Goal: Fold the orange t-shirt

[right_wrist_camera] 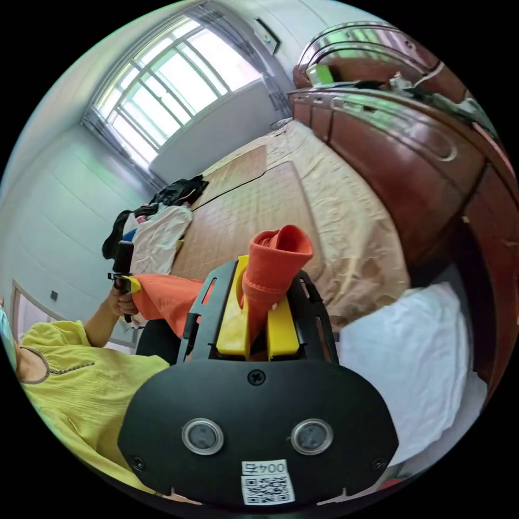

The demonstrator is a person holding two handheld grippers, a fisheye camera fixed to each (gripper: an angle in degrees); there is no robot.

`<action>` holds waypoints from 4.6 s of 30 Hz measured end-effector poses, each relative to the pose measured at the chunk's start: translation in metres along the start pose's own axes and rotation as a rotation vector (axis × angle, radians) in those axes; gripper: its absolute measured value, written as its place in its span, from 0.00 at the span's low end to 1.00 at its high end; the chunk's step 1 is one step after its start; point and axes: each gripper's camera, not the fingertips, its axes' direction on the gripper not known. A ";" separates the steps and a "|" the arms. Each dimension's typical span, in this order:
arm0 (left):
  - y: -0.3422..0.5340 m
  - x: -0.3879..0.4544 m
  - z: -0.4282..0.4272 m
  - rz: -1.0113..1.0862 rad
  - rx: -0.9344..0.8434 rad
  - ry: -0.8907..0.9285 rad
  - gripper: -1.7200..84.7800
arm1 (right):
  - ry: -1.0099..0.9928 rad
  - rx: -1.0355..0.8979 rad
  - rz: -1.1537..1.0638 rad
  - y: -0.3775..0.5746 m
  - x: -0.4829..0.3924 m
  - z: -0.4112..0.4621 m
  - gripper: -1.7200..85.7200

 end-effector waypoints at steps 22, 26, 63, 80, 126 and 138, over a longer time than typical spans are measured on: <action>-0.212 -0.113 0.485 0.212 -0.523 0.087 0.07 | 0.206 0.539 0.525 0.300 -0.031 -0.296 0.06; -0.272 -0.095 0.538 0.420 -0.548 0.087 0.07 | 0.336 0.605 0.449 0.286 -0.047 -0.335 0.06; -0.321 -0.432 0.739 0.306 -1.181 -0.355 0.07 | 0.342 0.626 0.983 0.393 -0.090 -0.337 0.11; -0.225 -0.459 0.504 0.242 -0.624 -0.279 0.02 | 0.157 0.501 0.936 0.314 0.083 -0.476 0.19; -0.239 -0.477 0.413 0.096 -0.240 -0.304 0.08 | 0.402 0.705 0.795 0.364 0.005 -0.445 0.12; -0.265 -0.396 0.504 0.073 -0.395 -0.489 0.02 | 0.466 0.339 0.693 0.398 -0.058 -0.349 0.11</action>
